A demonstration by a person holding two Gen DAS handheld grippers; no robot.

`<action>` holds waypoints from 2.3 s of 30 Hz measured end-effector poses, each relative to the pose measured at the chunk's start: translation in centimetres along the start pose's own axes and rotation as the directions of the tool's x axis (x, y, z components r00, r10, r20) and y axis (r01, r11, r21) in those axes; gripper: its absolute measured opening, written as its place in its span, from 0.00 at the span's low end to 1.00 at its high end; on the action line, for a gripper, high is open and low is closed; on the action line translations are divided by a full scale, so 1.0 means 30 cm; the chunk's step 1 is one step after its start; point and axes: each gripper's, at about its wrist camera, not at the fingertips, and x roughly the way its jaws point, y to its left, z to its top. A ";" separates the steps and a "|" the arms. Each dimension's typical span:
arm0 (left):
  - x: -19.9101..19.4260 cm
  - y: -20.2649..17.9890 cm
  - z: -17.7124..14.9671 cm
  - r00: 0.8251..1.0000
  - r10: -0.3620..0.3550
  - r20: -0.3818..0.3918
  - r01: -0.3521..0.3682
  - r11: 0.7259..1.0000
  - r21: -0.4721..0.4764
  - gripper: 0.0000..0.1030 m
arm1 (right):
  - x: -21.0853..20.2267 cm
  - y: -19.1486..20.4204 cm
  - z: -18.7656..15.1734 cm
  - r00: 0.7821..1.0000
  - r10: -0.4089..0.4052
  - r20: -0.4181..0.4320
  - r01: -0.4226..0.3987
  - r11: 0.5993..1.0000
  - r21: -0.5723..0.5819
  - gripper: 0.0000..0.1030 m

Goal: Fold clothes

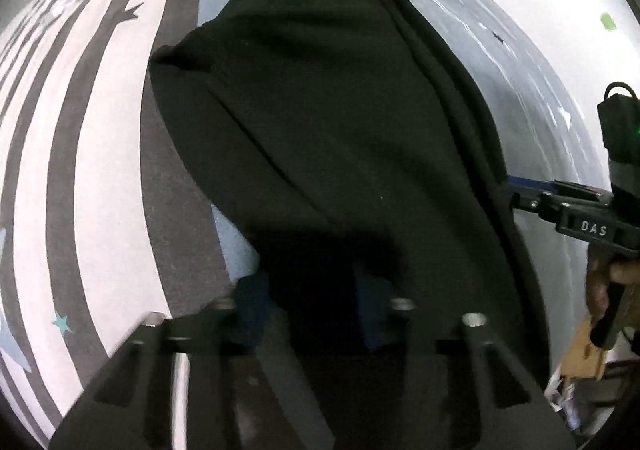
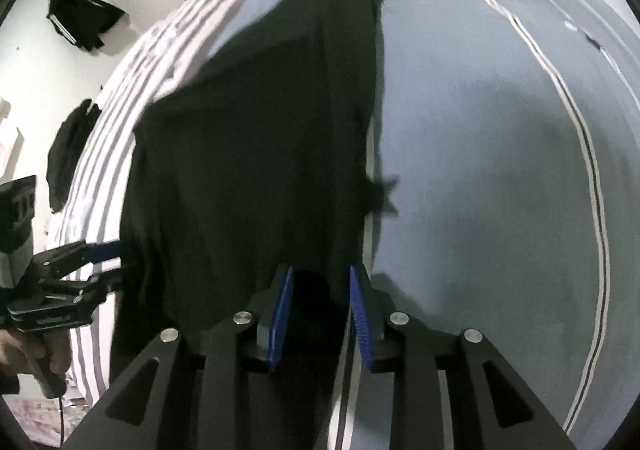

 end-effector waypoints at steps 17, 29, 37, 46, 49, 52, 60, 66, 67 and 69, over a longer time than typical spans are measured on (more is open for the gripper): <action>-0.188 0.214 -0.100 0.999 -0.034 -0.027 0.029 0.985 -0.172 0.56 | -0.051 0.042 -0.232 0.998 0.020 -0.053 -0.020 1.000 0.009 0.26; -0.040 -0.094 -0.263 0.997 0.061 -0.043 -0.061 0.998 0.013 0.05 | -0.050 0.098 -0.342 0.997 -0.069 -0.041 0.071 0.996 0.054 0.27; -0.262 0.016 -0.318 0.996 0.091 -0.005 -0.091 0.995 -0.039 0.04 | -0.067 0.149 -0.411 0.997 -0.008 -0.071 0.007 1.000 -0.011 0.01; -0.105 0.123 -0.385 0.981 0.080 -0.175 -0.112 0.978 -0.177 0.32 | -0.052 0.162 -0.462 0.994 -0.021 -0.106 0.023 1.000 0.019 0.06; -0.128 0.139 -0.416 0.983 0.051 -0.177 -0.088 0.973 -0.211 0.48 | -0.064 0.143 -0.418 0.996 -0.027 -0.082 0.031 0.998 0.049 0.17; -0.115 0.158 -0.433 0.982 0.024 -0.189 -0.071 0.966 -0.250 0.61 | -0.054 0.130 -0.380 0.998 0.007 -0.069 -0.002 0.998 0.067 0.32; -0.041 0.094 -0.405 0.989 0.046 -0.139 -0.072 0.981 -0.181 0.66 | 0.021 0.209 -0.398 0.992 0.056 -0.114 -0.054 0.998 0.017 0.43; -0.040 0.046 -0.383 0.994 0.024 -0.111 -0.036 0.993 -0.110 0.34 | 0.054 0.219 -0.385 0.991 0.093 -0.096 -0.086 0.993 0.080 0.53; -0.038 0.045 -0.380 0.993 0.022 -0.112 -0.034 0.994 -0.105 0.28 | 0.053 0.224 -0.382 0.989 0.110 -0.096 -0.103 0.991 0.080 0.53; -0.035 0.051 -0.373 0.994 0.016 -0.111 -0.028 0.993 -0.110 0.21 | 0.064 0.246 -0.388 0.984 0.136 -0.113 -0.130 0.990 0.057 0.53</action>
